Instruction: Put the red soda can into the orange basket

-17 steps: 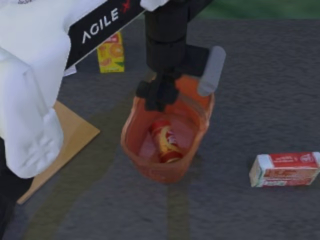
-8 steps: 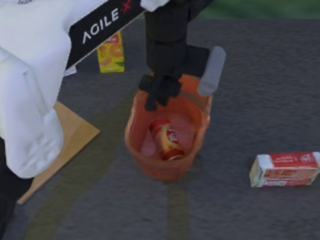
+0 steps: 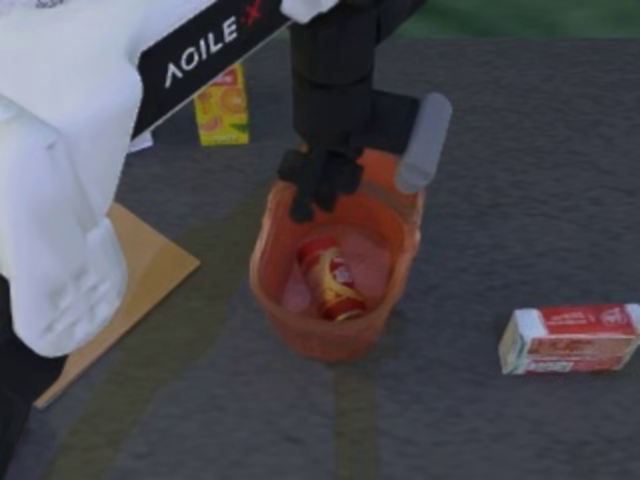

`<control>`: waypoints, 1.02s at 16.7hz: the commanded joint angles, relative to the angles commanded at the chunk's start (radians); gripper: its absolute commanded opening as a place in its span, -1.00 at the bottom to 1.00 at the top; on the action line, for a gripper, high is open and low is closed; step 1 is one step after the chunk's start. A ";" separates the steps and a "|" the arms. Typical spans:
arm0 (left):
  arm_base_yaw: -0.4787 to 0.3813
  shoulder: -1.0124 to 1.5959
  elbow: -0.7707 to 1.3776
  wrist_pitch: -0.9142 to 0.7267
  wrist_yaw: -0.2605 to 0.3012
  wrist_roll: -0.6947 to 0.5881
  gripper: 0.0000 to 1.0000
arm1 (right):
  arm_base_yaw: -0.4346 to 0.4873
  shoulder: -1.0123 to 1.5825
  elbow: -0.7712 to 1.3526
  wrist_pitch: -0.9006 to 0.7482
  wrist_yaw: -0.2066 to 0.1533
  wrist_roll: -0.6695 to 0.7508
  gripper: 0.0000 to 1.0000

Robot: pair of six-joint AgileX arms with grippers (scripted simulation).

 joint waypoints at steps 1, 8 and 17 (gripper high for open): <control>0.000 0.000 0.000 0.000 0.000 0.000 -1.00 | 0.000 0.000 0.000 0.000 0.000 0.000 1.00; 0.000 0.000 0.000 0.000 0.000 0.000 -1.00 | 0.000 0.000 0.000 0.000 0.000 0.000 1.00; 0.000 0.000 0.000 0.000 0.000 0.000 -1.00 | 0.000 0.000 0.000 0.000 0.000 0.000 1.00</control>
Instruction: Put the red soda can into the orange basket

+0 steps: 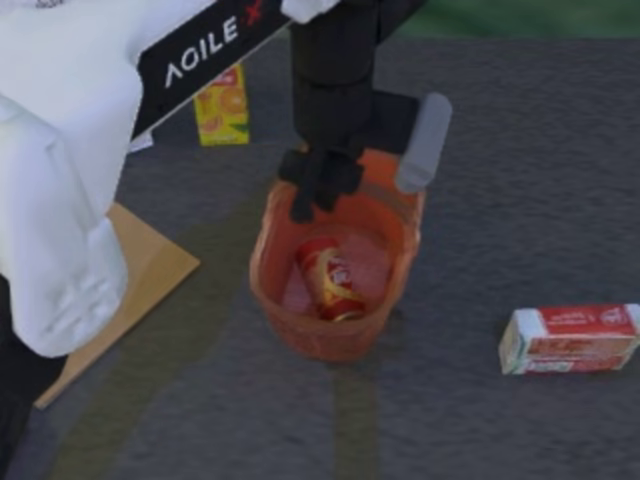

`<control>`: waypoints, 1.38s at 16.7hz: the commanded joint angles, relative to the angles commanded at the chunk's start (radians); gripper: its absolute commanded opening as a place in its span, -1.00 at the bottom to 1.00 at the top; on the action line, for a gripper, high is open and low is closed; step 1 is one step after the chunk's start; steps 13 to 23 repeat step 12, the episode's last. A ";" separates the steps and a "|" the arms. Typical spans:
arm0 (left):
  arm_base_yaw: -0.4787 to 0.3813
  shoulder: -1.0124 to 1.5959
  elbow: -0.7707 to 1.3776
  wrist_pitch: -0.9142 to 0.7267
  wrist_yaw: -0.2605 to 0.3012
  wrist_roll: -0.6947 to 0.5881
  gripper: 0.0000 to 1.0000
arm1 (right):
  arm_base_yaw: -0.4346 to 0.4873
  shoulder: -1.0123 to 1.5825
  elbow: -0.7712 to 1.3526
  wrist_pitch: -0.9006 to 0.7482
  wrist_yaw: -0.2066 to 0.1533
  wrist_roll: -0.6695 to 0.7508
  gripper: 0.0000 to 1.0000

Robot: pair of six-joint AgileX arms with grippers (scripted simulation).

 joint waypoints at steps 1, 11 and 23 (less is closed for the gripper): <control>0.001 0.001 -0.001 0.000 0.000 0.001 -1.00 | 0.000 0.000 0.000 0.000 0.000 0.000 1.00; 0.053 0.059 0.307 -0.250 0.000 0.035 -1.00 | 0.000 0.000 0.000 0.000 0.000 0.000 1.00; 0.055 0.060 0.316 -0.258 0.000 0.036 -1.00 | 0.000 0.000 0.000 0.000 0.000 0.000 1.00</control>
